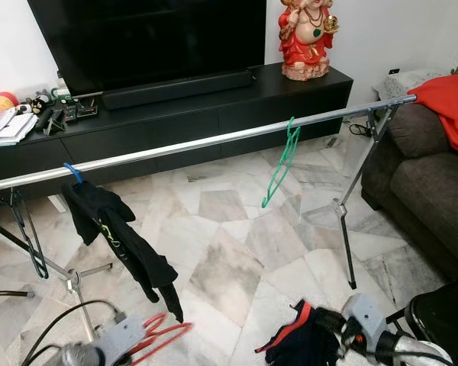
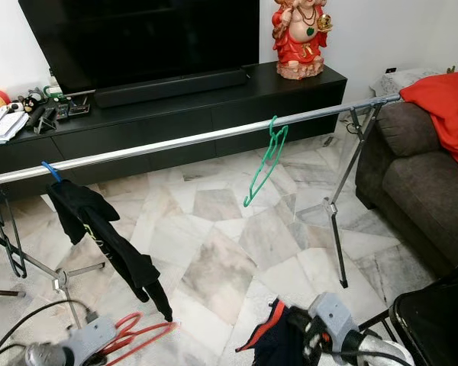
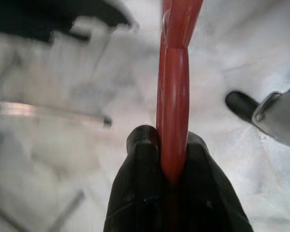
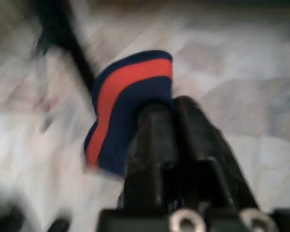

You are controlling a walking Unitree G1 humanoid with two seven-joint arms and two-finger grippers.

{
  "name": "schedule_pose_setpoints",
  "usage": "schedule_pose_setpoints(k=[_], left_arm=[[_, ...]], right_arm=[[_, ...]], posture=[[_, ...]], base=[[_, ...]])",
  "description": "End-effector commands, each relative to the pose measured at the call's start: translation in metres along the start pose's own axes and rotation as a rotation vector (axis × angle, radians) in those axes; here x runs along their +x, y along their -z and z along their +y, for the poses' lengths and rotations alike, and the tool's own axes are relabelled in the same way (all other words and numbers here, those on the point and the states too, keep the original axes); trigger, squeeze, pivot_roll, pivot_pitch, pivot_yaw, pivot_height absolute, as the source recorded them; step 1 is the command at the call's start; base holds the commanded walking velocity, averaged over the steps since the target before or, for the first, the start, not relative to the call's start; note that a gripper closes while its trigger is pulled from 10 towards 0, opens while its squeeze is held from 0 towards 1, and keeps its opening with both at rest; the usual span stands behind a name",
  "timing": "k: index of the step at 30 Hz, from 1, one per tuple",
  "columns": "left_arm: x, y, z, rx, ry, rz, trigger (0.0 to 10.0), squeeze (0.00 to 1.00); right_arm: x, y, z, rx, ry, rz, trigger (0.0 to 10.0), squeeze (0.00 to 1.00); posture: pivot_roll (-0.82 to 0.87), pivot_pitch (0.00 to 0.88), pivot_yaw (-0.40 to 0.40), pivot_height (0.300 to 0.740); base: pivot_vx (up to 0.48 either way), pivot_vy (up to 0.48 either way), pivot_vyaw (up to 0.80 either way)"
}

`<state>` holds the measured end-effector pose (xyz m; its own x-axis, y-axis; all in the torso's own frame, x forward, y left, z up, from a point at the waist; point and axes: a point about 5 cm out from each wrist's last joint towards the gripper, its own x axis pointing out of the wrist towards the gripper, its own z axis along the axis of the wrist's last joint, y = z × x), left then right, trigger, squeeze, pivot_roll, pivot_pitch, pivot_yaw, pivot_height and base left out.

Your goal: Hang hanger

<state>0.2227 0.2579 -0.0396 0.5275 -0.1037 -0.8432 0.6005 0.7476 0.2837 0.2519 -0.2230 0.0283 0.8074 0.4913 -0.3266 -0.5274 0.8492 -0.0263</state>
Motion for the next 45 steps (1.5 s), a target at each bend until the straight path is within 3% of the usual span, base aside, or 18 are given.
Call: schedule_pose_setpoints(k=[1,2,3,4,5,7,10,11,12,14,16,19,23,31,38,45], left_arm=[[0.001,0.016,-0.011,-0.128,-0.030,0.058,5.9,0.00],[0.001,0.016,-0.011,-0.128,-0.030,0.058,5.9,0.00],[0.003,0.025,-0.024,-0.208,-0.055,0.093,10.0,0.00],[0.004,0.031,-0.032,-0.261,-0.069,0.117,10.0,0.00],[0.004,0.031,-0.032,-0.261,-0.069,0.117,10.0,0.00],[0.006,0.040,-0.049,-0.355,-0.085,0.158,10.0,0.00],[0.007,0.046,-0.060,-0.415,-0.110,0.197,10.0,0.00],[0.007,0.048,-0.064,-0.443,-0.124,0.211,10.0,0.00],[0.007,0.048,-0.065,-0.461,-0.136,0.212,10.0,0.00],[0.007,0.048,-0.066,-0.474,-0.146,0.214,10.0,0.00],[0.010,0.044,-0.072,-0.557,-0.175,0.207,10.0,0.00],[0.012,0.039,-0.073,-0.558,-0.192,0.195,10.0,0.00],[0.014,0.034,-0.073,-0.565,-0.211,0.193,10.0,0.00],[0.016,0.028,-0.079,-0.594,-0.212,0.178,10.0,0.00],[0.017,0.030,-0.096,-0.566,-0.182,0.203,10.0,0.00],[0.019,0.025,-0.096,-0.577,-0.185,0.196,10.0,0.00]], right_arm=[[0.004,-0.016,-0.007,0.087,0.136,-0.111,0.0,0.00],[0.004,-0.016,-0.007,0.087,0.136,-0.111,0.0,0.00],[0.007,-0.016,-0.008,0.191,0.250,-0.156,0.0,0.00],[0.007,-0.013,-0.009,0.263,0.347,-0.158,0.0,0.00],[0.007,-0.013,-0.009,0.263,0.347,-0.158,0.0,0.00],[0.009,-0.009,-0.007,0.358,0.463,-0.180,0.0,0.00],[0.011,-0.012,-0.002,0.412,0.518,-0.215,0.0,0.00],[0.013,-0.015,0.002,0.439,0.541,-0.229,7.7,0.00],[0.014,-0.017,0.004,0.431,0.536,-0.231,10.0,0.00],[0.015,-0.019,0.005,0.427,0.534,-0.230,10.0,0.00],[0.020,-0.022,0.010,0.418,0.530,-0.239,10.0,0.00],[0.021,-0.026,0.010,0.388,0.534,-0.246,10.0,0.00],[0.022,-0.036,0.010,0.279,0.550,-0.260,10.0,0.00],[0.017,-0.033,0.009,0.263,0.547,-0.248,10.0,0.00],[0.016,-0.033,0.005,0.253,0.562,-0.249,10.0,0.00],[0.019,-0.043,-0.001,0.224,0.561,-0.264,10.0,0.00]], posture=[[-0.06,0.042,0.069,0.740],[-0.06,0.042,0.069,0.740],[-0.05,0.036,0.067,0.740],[-0.05,0.025,0.069,0.740],[-0.05,0.025,0.069,0.740],[-0.05,0.008,0.071,0.740],[-0.05,0.000,0.071,0.740],[-0.06,0.000,0.068,0.740],[-0.06,0.000,0.066,0.740],[-0.06,0.000,0.065,0.740],[-0.05,0.000,0.064,0.740],[-0.06,0.000,0.066,0.740],[-0.07,0.000,0.070,0.740],[-0.07,0.000,0.055,0.740],[-0.07,0.000,0.047,0.740],[-0.07,0.000,0.040,0.740]], base=[[0.000,0.000,0.00],[0.000,0.000,0.00],[0.000,0.000,0.00],[0.000,0.000,0.00],[0.000,0.000,0.00],[0.000,0.000,0.00],[0.000,0.000,0.00],[0.000,0.000,0.00],[0.000,0.000,0.00],[0.000,0.000,0.00],[0.000,0.000,0.00],[0.000,0.000,0.00],[0.000,0.000,0.53],[0.000,0.000,0.74],[0.000,0.000,0.76],[0.000,0.000,0.76]])
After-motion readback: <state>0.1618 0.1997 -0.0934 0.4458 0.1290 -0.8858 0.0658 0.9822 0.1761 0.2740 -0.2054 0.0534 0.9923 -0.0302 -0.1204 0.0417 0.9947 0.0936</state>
